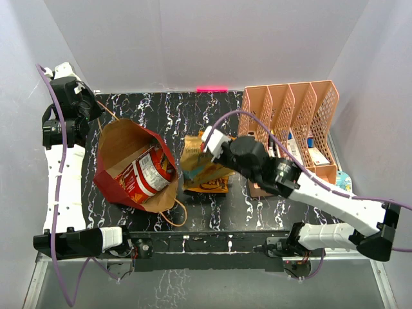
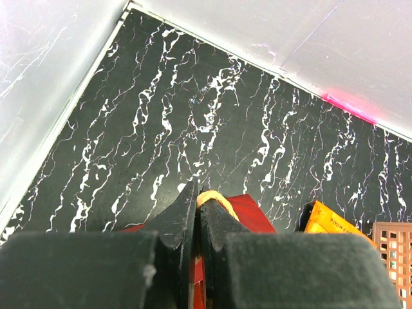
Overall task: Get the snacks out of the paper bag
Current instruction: Place the snack at the center of the board.
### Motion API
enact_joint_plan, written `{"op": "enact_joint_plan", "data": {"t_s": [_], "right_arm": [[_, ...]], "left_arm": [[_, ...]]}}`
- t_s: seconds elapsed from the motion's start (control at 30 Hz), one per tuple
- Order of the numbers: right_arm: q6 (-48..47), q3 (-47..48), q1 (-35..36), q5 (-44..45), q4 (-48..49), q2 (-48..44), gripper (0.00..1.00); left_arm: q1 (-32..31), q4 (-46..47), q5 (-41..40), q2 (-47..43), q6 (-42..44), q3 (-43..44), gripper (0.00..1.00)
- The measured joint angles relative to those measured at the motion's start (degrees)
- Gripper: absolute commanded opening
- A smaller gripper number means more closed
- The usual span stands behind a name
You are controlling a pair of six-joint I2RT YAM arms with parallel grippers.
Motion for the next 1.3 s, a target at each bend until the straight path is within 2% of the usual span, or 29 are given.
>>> {"op": "enact_joint_plan", "data": {"t_s": [0.03, 0.1, 0.17, 0.27, 0.53, 0.67, 0.77, 0.93, 1.13, 1.2, 1.3], "right_arm": [[0.17, -0.50, -1.16, -1.60, 0.24, 0.50, 0.07], [-0.17, -0.61, -9.46, -6.08, 1.81, 2.54, 0.07], [-1.33, -0.22, -14.80, -9.18, 4.02, 5.03, 0.07], [-3.32, 2.99, -20.72, -13.62, 5.44, 10.88, 0.07], [-7.30, 17.40, -29.53, -20.74, 7.13, 27.10, 0.07], [-7.80, 19.32, -29.79, -21.77, 6.80, 28.92, 0.07], [-6.62, 16.55, -29.05, -22.03, 8.22, 27.52, 0.07], [-1.90, -2.64, -22.23, -21.27, 13.60, 19.45, 0.07], [7.74, -21.35, -12.72, -22.21, 17.55, 17.86, 0.08], [10.19, -24.02, -12.41, -22.88, 18.53, 17.86, 0.12], [12.35, -24.74, -12.46, -23.02, 20.20, 17.84, 0.29]], "left_arm": [[0.00, 0.00, 0.00, 0.00, 0.00, 0.00, 0.00], [0.00, 0.00, 0.00, 0.00, 0.00, 0.00, 0.00], [0.00, 0.00, 0.00, 0.00, 0.00, 0.02, 0.00], [0.00, -0.04, 0.02, 0.04, 0.00, 0.20, 0.00], [0.00, -0.09, 0.04, 0.52, -0.02, 1.01, 0.00], [0.00, -0.09, 0.04, 0.61, 0.00, 1.07, 0.00], [0.00, -0.09, 0.09, 0.61, 0.00, 1.07, 0.00], [0.00, -0.07, 0.50, 0.61, -0.02, 1.07, 0.00], [-0.09, -0.09, 0.52, 0.61, -0.02, 1.07, 0.00], [-0.11, -0.09, 0.55, 0.61, -0.02, 1.07, 0.00], [-0.13, -0.09, 0.55, 0.61, -0.02, 1.07, 0.00]]}}
